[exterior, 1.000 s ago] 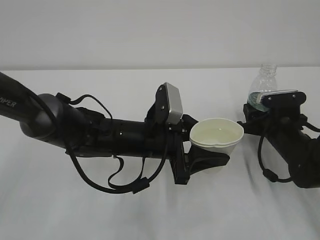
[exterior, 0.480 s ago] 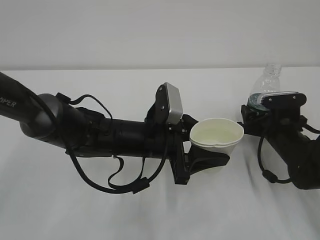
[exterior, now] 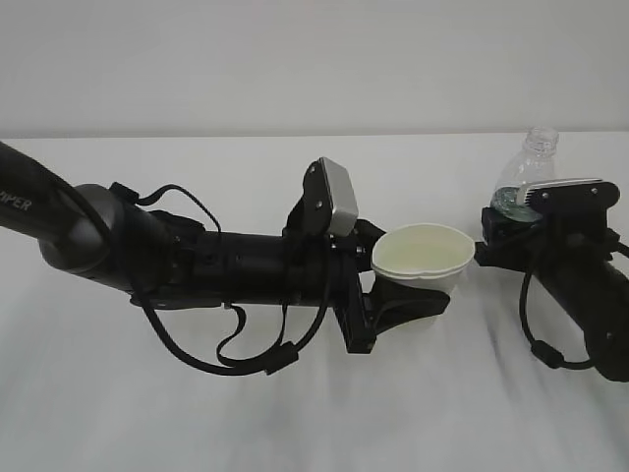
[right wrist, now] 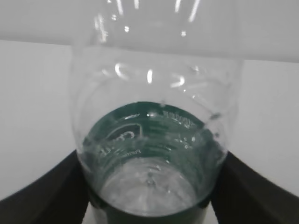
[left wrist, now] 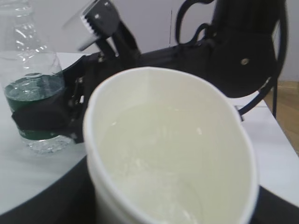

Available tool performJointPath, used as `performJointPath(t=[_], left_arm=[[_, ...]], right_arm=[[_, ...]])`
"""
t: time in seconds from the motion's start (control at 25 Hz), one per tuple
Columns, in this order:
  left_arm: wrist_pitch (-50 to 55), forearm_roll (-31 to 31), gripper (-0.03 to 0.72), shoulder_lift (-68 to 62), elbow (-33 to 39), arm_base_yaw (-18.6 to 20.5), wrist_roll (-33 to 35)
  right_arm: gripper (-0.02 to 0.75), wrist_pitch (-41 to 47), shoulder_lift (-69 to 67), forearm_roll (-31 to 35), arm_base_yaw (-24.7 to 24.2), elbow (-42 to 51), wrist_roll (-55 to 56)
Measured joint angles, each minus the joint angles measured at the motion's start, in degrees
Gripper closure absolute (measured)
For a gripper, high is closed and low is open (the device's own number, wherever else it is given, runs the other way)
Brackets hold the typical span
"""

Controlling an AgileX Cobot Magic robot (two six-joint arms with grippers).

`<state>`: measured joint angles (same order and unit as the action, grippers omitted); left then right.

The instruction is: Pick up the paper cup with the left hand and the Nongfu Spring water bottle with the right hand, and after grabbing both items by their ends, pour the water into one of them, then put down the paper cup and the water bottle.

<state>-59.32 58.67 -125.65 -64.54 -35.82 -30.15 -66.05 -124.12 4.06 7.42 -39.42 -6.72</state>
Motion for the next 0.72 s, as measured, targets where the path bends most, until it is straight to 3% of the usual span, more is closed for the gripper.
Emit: performJointPath(t=[0.72], left_arm=[[0.2,-0.2,0.238,0.0,0.0,0.0,0.0]], right_arm=[[0.128,0.4,5.1,-3.5,0.0,6.1,0.0]])
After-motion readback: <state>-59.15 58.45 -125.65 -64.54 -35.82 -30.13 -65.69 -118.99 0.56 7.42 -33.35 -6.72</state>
